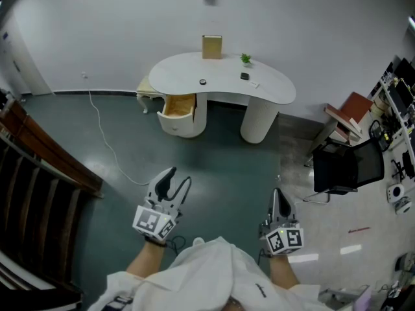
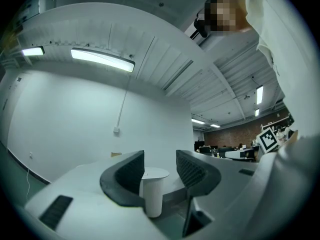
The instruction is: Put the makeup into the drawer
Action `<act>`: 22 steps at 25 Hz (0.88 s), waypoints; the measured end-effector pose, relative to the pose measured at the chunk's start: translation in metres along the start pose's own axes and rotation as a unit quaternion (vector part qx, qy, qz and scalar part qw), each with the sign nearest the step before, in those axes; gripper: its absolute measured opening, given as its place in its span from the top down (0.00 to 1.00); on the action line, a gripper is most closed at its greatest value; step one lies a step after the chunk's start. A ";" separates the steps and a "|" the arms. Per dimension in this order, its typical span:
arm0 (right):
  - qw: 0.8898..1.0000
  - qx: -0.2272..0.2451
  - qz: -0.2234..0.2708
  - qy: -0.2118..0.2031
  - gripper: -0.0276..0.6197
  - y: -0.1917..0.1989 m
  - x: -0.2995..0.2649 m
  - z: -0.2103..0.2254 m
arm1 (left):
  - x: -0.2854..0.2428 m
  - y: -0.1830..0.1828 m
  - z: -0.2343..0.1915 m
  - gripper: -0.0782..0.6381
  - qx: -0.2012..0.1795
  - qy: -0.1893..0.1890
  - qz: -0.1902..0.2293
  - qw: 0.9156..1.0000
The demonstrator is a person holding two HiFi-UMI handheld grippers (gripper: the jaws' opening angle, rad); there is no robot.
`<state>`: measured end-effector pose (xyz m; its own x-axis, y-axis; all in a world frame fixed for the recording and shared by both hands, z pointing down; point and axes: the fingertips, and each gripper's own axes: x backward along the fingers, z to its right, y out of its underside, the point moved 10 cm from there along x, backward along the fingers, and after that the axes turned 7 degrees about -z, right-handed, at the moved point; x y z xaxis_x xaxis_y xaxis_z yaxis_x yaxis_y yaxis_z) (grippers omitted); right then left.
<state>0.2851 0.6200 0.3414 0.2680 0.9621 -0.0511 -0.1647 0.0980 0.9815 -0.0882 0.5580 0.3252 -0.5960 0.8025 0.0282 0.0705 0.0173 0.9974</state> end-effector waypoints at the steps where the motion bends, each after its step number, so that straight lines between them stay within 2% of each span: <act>1: 1.000 0.001 -0.001 0.001 0.93 0.000 0.000 0.000 | 0.000 0.000 -0.001 0.60 0.000 -0.001 0.000 1.000; 11: 1.000 0.001 -0.001 0.000 0.93 0.001 -0.010 -0.006 | -0.004 0.003 -0.009 0.55 0.001 0.003 -0.007 1.000; 22: 1.000 -0.005 -0.007 0.002 0.93 0.016 -0.025 -0.037 | 0.001 0.009 -0.036 0.49 0.003 0.022 -0.023 0.999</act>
<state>0.2403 0.6071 0.3516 0.2661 0.9617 -0.0653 -0.1709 0.1137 0.9787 -0.1169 0.5382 0.3367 -0.6333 0.7737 -0.0144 0.0465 0.0566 0.9973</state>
